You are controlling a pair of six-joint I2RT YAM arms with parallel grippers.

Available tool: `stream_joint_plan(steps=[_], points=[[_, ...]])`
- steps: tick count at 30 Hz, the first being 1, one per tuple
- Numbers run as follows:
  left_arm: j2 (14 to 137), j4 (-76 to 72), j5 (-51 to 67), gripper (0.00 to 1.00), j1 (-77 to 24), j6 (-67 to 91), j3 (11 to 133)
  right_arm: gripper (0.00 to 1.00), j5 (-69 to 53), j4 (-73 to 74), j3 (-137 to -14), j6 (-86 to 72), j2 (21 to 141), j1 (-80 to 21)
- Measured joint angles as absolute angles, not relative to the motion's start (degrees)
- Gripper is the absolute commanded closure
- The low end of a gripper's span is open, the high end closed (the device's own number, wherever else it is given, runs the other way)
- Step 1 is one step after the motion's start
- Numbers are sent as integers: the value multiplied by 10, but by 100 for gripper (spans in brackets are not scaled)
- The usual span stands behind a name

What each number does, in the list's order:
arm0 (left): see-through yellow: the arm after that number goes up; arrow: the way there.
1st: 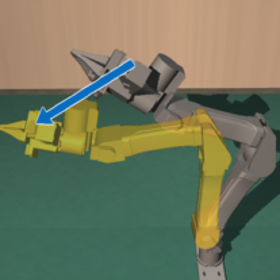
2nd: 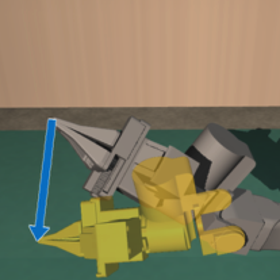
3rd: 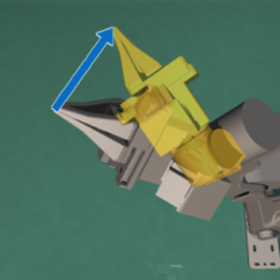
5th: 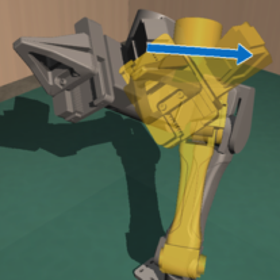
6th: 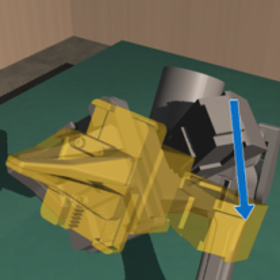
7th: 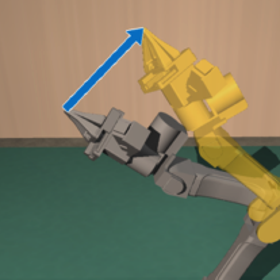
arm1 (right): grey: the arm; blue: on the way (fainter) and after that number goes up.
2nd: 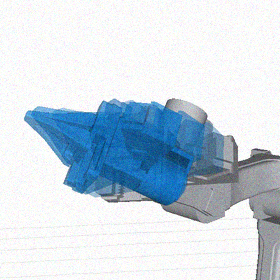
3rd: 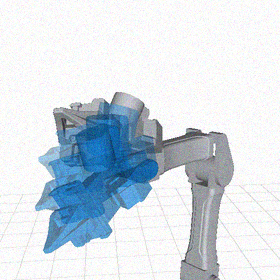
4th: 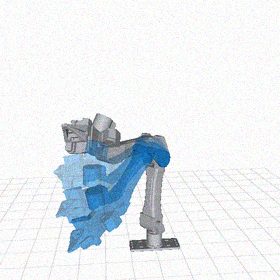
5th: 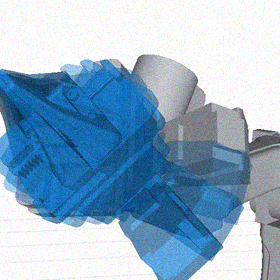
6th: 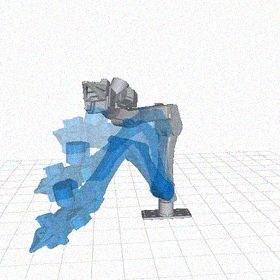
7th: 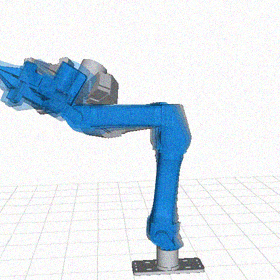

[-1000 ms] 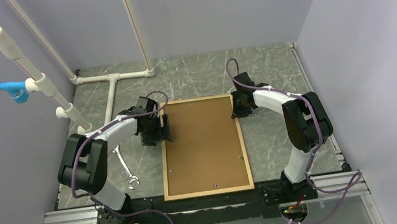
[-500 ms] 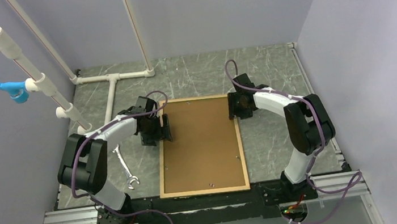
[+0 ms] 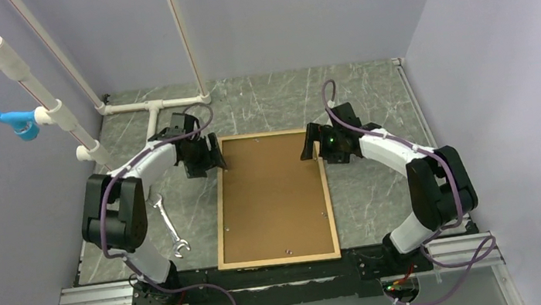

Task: Put the photo into the frame

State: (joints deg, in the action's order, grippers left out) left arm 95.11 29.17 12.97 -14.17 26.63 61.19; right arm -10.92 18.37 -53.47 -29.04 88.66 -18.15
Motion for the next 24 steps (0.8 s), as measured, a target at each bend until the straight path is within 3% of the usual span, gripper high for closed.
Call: stream_joint_plan(steps=[19,24], points=[[1074,306,48,38,-175,246,718,1,-154,154,-500,-316,898,-180],[1079,309,29,55,-194,242,720,1,-156,150,-500,-316,904,-179]])
